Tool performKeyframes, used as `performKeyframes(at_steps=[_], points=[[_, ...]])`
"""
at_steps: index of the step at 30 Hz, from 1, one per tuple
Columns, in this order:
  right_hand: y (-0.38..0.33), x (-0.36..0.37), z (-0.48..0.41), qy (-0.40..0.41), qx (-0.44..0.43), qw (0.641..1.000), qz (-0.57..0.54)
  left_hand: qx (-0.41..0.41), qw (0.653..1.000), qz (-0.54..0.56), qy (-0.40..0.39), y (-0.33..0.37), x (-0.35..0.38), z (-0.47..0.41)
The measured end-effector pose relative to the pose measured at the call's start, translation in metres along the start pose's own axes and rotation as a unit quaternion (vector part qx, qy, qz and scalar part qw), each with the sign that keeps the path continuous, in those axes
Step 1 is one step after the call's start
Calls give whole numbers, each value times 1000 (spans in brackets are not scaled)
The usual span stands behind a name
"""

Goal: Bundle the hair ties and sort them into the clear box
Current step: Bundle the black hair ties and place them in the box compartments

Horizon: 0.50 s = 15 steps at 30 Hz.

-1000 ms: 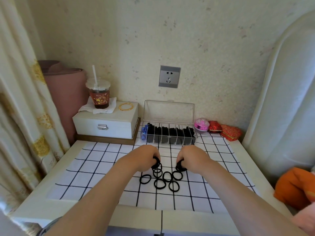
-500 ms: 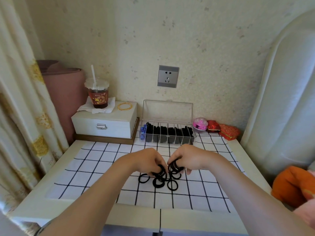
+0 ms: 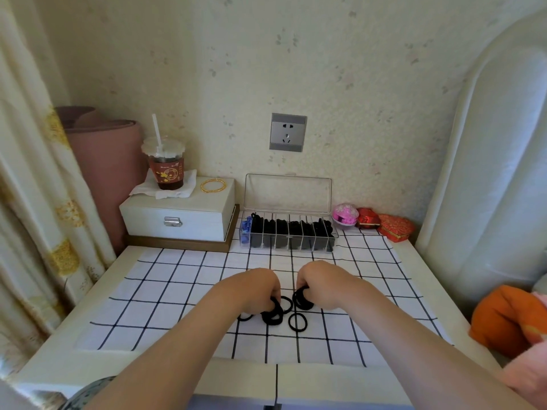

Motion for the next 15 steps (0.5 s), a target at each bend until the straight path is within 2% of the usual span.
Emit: performKeyframes(at_steps=[3, 6, 8, 11, 15], points=[[2, -12, -1, 31, -4, 999, -29, 0, 999, -31, 29, 1, -8, 1], [3, -23, -1, 53, -5, 991, -125, 1, 999, -10, 51, 0, -17, 1], [2, -17, -1, 23, -3, 981, -193, 5, 997, 34, 62, -2, -25, 2], [-4, -10, 2, -25, -18, 974, -226, 14, 995, 66, 67, -9, -39, 6], [-16, 7, 13, -109, -38, 974, -194, -13, 999, 50, -2, -26, -31, 18]])
Point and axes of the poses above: each hand's wrist, its own z-axis away from the middle knuckle, its own x-axis out of the palm, y = z × x, the point moved 10 cm from there along -z, towards the middle knuckle, and after that the axes turned 10 degrees about z, right-handed, at the moved point
